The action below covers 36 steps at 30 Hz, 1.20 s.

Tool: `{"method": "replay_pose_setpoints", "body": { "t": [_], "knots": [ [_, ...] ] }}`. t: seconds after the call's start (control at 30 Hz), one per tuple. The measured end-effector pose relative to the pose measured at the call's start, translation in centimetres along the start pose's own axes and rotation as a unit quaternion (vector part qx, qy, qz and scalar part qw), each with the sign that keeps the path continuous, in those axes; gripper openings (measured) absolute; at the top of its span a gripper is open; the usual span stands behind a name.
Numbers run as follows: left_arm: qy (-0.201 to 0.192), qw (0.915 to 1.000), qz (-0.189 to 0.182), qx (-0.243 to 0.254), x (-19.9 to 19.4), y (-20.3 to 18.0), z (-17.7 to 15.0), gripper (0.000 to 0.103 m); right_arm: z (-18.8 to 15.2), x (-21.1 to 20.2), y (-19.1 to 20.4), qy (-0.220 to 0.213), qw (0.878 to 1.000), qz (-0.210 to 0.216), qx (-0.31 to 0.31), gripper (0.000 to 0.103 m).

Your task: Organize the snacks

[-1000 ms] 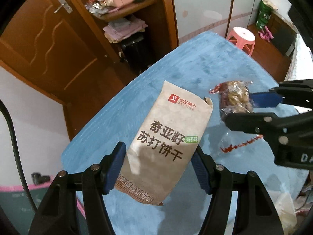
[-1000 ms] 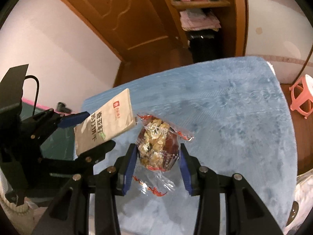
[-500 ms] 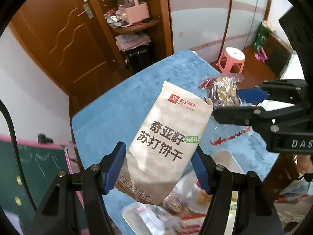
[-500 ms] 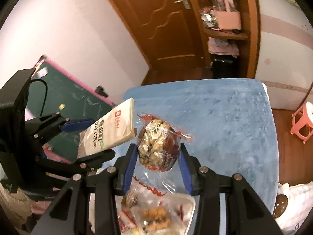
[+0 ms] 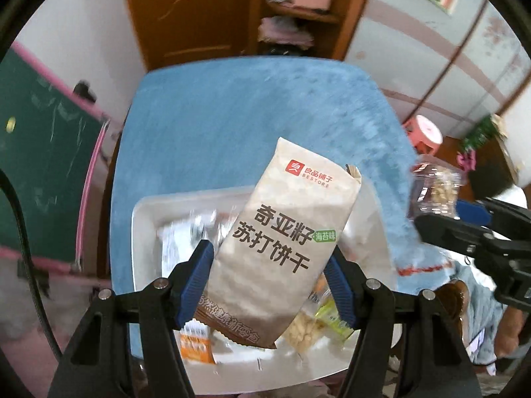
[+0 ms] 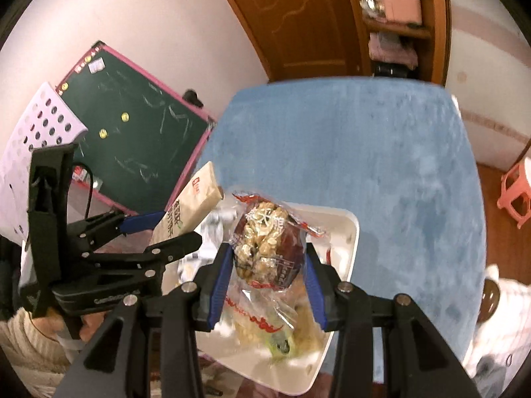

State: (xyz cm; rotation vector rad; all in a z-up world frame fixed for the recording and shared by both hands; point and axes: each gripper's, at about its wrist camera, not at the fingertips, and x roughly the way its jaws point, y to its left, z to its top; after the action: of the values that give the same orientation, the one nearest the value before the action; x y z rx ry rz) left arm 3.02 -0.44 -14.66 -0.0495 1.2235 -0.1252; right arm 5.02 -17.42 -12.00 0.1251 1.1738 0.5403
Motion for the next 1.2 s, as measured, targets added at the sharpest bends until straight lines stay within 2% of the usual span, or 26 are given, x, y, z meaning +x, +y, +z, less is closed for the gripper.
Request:
{"method": "replay_pose_setpoints", "body": {
  "t": [0.2,0.3,0.4,0.43,0.53,0.6,0.63,0.67,0.8,0.9,1.03,1.2],
  "knots": [
    [0.029,0.999,0.023,-0.026,2.9,-0.1,-3.2,0.065,-2.1,1.6,0.2,0.026,1.0,-0.006,0.002,0.042],
    [0.034,0.9985,0.037,-0.022,3.7,-0.7,-4.1,0.065,-3.0,2.5,0.7,0.039,0.999,-0.016,-0.003,0.043],
    [0.039,0.9984,0.034,-0.022,4.1,-0.7,-4.7,0.064,-3.6,3.5,0.8,0.055,0.998,-0.024,-0.004,0.043],
    [0.037,0.9985,0.034,-0.022,4.2,-0.9,-5.1,0.061,-3.7,3.7,0.8,0.058,0.998,-0.026,-0.004,0.043],
    [0.029,0.9985,0.043,-0.02,4.0,-1.3,-5.5,0.063,-4.1,4.2,0.9,0.06,0.997,-0.042,-0.005,0.043],
    [0.027,0.9986,0.04,-0.023,4.0,-1.4,-5.5,0.075,-4.1,4.3,0.9,0.056,0.997,-0.048,-0.003,0.046],
    [0.025,0.9986,0.038,-0.028,3.9,-1.2,-5.6,0.086,-4.1,4.3,0.9,0.056,0.997,-0.048,0.0,0.048],
    [0.022,0.9986,0.035,-0.033,3.8,-1.1,-5.7,0.091,-4.1,4.3,0.8,0.055,0.997,-0.048,0.004,0.053],
    [0.026,0.9984,0.021,-0.046,3.8,-0.6,-5.7,0.094,-4.1,4.0,0.7,0.043,0.998,-0.053,0.012,0.056],
    [0.025,0.9983,0.025,-0.046,3.8,-0.6,-5.9,0.094,-4.3,3.8,0.7,0.036,0.998,-0.053,0.017,0.056],
    [0.007,0.9986,0.033,-0.04,3.0,-0.9,-5.9,0.102,-4.4,3.4,1.0,0.028,0.998,-0.059,0.009,0.056],
    [-0.01,0.9988,0.032,-0.037,1.9,-1.5,-5.5,0.102,-4.5,2.5,1.1,0.015,0.998,-0.059,0.008,0.056]
  ]
}}
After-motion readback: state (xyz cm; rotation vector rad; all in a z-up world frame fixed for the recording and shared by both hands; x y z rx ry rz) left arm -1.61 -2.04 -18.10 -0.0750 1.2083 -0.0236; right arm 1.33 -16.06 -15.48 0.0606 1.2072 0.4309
